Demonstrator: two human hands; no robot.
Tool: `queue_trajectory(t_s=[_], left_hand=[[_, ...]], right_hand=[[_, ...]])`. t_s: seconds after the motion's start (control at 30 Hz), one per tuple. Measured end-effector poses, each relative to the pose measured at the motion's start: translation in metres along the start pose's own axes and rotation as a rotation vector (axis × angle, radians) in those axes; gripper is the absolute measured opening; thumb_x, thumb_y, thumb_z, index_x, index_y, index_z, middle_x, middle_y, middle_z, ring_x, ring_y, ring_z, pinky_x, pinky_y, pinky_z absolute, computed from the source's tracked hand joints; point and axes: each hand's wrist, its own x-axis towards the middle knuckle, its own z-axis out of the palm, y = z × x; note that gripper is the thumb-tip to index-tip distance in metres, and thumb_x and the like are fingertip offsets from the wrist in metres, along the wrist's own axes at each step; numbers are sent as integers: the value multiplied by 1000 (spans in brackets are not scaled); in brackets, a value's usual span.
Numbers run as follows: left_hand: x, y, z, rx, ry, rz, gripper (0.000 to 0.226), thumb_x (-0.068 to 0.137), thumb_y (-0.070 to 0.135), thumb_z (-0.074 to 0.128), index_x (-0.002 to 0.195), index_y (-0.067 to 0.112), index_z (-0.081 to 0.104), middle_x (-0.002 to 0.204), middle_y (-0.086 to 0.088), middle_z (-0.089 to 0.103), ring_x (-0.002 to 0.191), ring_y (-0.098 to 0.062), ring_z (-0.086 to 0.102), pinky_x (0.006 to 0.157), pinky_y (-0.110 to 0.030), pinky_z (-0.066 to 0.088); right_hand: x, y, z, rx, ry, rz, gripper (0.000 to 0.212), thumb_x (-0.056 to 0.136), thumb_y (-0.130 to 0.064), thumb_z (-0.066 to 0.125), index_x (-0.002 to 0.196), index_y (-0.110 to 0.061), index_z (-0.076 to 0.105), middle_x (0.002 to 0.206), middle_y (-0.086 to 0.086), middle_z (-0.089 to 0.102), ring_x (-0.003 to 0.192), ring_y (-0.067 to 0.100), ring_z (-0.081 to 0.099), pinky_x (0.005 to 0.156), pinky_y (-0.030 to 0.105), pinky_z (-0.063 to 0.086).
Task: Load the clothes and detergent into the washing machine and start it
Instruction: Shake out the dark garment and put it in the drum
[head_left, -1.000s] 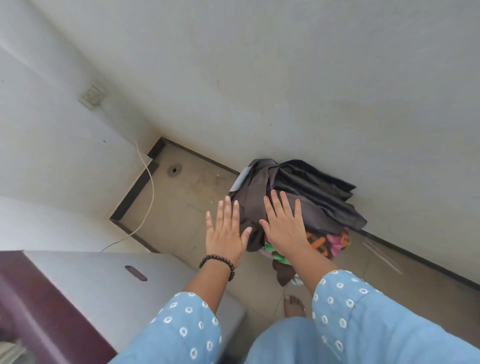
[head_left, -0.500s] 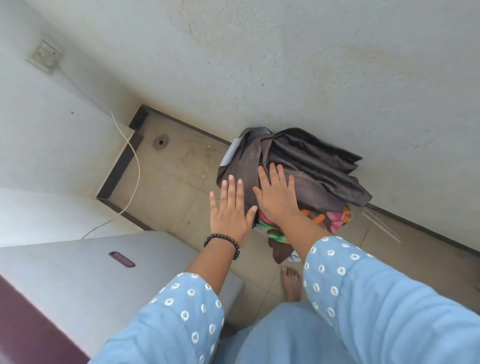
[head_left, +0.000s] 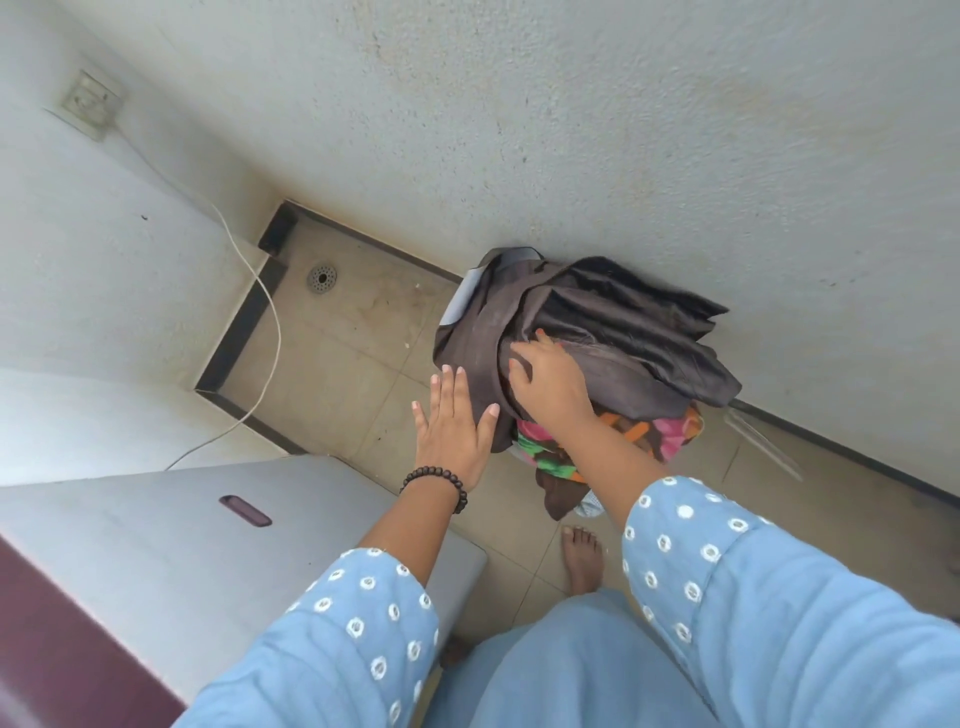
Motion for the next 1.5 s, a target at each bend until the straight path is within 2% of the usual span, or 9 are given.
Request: queue_trajectory(t_s=[0.2, 0.33, 0.53, 0.63, 0.73, 0.87, 1.1, 1.33, 1.5], left_hand=[[-4, 16, -25, -59, 24, 44, 61, 105, 40, 24, 156, 12, 4, 166, -2, 1, 152, -19, -7, 121, -48, -5], [-10, 28, -40, -61, 10, 68, 61, 105, 40, 25, 156, 12, 5, 166, -3, 4, 152, -19, -4, 122, -49, -3], [-15, 47, -47, -6, -108, 52, 75, 99, 54, 38, 156, 17, 6, 157, -11, 33, 147, -25, 26, 120, -50, 10], [-14, 59, -47, 113, -152, 32, 46, 95, 50, 51, 126, 16, 53, 128, -13, 63, 118, -32, 58, 103, -43, 43], [-23, 72, -47, 184, -38, 105, 22, 99, 35, 51, 89, 16, 57, 107, -11, 69, 100, -32, 63, 80, -35, 47], [-36, 77, -51, 144, 131, 295, 21, 100, 27, 47, 97, 10, 60, 99, -11, 65, 95, -33, 61, 79, -38, 45], [-64, 65, -71, 52, 157, 604, 21, 85, 11, 48, 97, 7, 65, 86, -10, 60, 83, -28, 57, 71, -35, 44], [-100, 63, -81, -24, 24, 569, 16, 86, -1, 47, 77, -4, 59, 84, -13, 57, 79, -25, 53, 69, -29, 40], [-109, 55, -92, -459, -4, 198, 20, 97, 12, 49, 89, 14, 68, 84, 9, 67, 79, -6, 62, 73, -19, 47]], right_hand=[[-39, -6, -10, 488, 85, 338, 29, 86, 1, 50, 113, -7, 60, 99, 10, 64, 90, 23, 58, 70, 21, 37], [-54, 5, -18, 882, 4, 672, 59, 83, -2, 47, 139, -20, 42, 124, 12, 56, 103, 25, 57, 83, 35, 50], [-82, 13, -39, 1021, -399, 579, 70, 72, 10, 30, 132, -16, 57, 126, 15, 64, 115, 35, 59, 99, 47, 46], [-96, 13, -48, 931, -432, 578, 62, 75, 9, 30, 119, -16, 66, 120, 11, 66, 109, 28, 62, 94, 38, 46], [-109, 12, -53, 926, -372, 581, 54, 80, 8, 33, 102, -22, 73, 103, 8, 70, 90, 21, 62, 82, 34, 45], [-112, 13, -63, 927, -233, 664, 23, 94, -20, 50, 102, -18, 71, 90, 5, 69, 82, 20, 63, 73, 31, 49], [-92, 16, -99, 1164, 185, 741, 40, 94, -54, 51, 114, -20, 53, 109, 0, 61, 102, 20, 59, 90, 39, 48], [-90, -8, -101, 1119, 112, 674, 10, 88, -1, 54, 82, -7, 59, 84, 11, 54, 75, 24, 54, 70, 35, 45], [-110, -44, -114, 1192, -20, 469, 35, 92, 2, 44, 116, -8, 66, 105, 10, 68, 96, 25, 62, 86, 38, 51]])
